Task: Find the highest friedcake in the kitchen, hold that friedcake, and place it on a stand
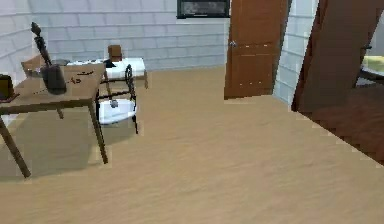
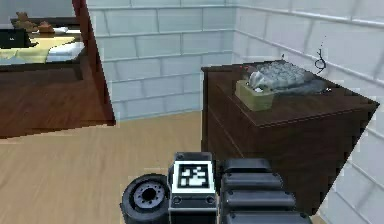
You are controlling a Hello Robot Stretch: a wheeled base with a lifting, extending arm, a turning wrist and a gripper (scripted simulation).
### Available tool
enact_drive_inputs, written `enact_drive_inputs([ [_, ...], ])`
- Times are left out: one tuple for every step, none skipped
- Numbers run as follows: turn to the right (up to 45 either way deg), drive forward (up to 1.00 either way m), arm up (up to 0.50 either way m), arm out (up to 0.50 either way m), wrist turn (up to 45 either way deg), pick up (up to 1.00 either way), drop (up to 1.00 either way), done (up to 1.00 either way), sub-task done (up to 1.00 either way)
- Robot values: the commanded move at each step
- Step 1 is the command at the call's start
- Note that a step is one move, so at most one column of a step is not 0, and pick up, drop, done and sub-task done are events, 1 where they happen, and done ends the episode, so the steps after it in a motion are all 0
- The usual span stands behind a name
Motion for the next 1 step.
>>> enact_drive_inputs([
  [0.0,1.00,0.00,0.00,0.0,0.00,0.00,0.00,0.00],
])
